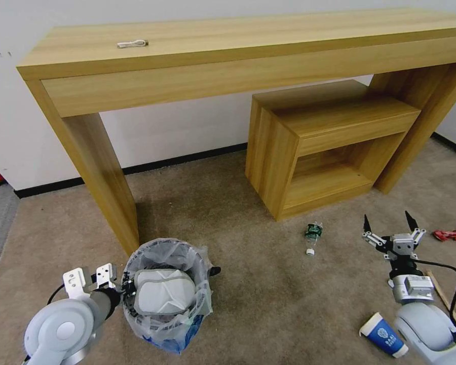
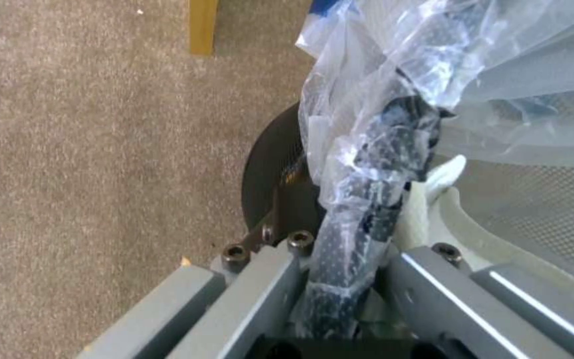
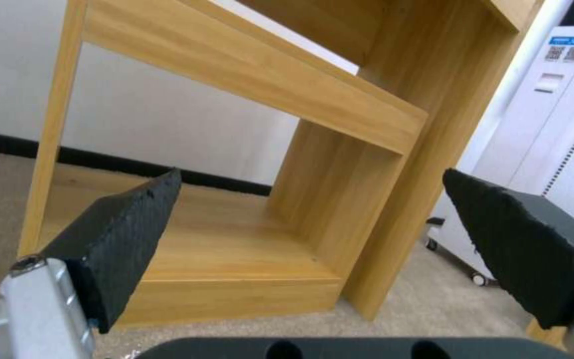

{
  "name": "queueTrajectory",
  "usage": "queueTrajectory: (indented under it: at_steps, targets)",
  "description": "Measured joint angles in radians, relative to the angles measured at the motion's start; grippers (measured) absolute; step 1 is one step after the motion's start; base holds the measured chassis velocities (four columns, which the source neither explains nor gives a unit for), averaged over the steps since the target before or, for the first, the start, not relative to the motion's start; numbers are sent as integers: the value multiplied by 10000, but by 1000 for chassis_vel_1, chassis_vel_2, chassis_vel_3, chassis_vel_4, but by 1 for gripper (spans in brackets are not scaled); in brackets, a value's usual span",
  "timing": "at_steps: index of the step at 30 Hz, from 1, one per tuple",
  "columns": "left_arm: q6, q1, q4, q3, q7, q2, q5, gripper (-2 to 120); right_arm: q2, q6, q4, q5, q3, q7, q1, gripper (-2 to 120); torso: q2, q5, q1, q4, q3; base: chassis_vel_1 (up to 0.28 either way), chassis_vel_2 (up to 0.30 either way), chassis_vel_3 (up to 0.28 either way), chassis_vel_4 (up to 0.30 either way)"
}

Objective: Pick up the trash bin and place the garbage on the floor into it.

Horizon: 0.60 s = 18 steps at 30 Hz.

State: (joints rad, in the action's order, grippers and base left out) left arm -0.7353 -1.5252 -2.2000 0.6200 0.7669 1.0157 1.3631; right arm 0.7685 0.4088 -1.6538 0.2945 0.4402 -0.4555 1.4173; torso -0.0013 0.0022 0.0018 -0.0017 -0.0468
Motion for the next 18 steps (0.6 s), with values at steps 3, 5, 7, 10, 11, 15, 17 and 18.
queueTrajectory:
  at_steps: [3, 5, 7, 10, 11, 15, 17, 18]
  targets:
    - [0, -33, -26, 21, 2, -6, -6, 0, 13, 14, -6, -19, 1, 22, 26, 100, 0, 0, 0, 0, 0, 0, 0, 0, 0]
    - [0, -72, -59, 42, 2, -13, -14, 0, 43, 49, -19, -62, 10, 48, 55, 100, 0, 1, 0, -1, 0, 0, 0, 0, 0]
    - [0, -81, -69, 46, 3, -18, -17, 0, 46, 56, -27, -69, 15, 51, 62, 100, 0, 1, 0, 0, 0, 0, 0, 0, 0]
    - [-1, -93, -113, 49, 5, -27, -17, 0, 46, 66, -53, -92, 47, 55, 75, 100, 0, 0, 0, 0, 0, -66, -56, -43, -61]
    - [-1, -93, -113, 49, 5, -27, -17, 0, 46, 66, -53, -92, 47, 55, 75, 100, 0, 0, 0, 0, 0, -80, -69, -55, -61]
    - [-1, -104, -122, 45, 9, -19, -19, 0, 56, 82, -61, -121, 64, 46, 90, 100, 0, 0, 0, -2, 0, -85, -68, -55, -74]
    - [-1, -129, -122, 34, 9, 6, -39, 0, 87, 99, -61, -159, 63, 41, 113, 100, 0, 1, 0, -3, 0, -82, -84, -81, -93]
    - [-1, -129, -122, 34, 9, 6, -39, 0, 87, 99, -61, -159, 63, 41, 113, 100, 0, 1, 0, -3, 0, -80, -94, -86, -91]
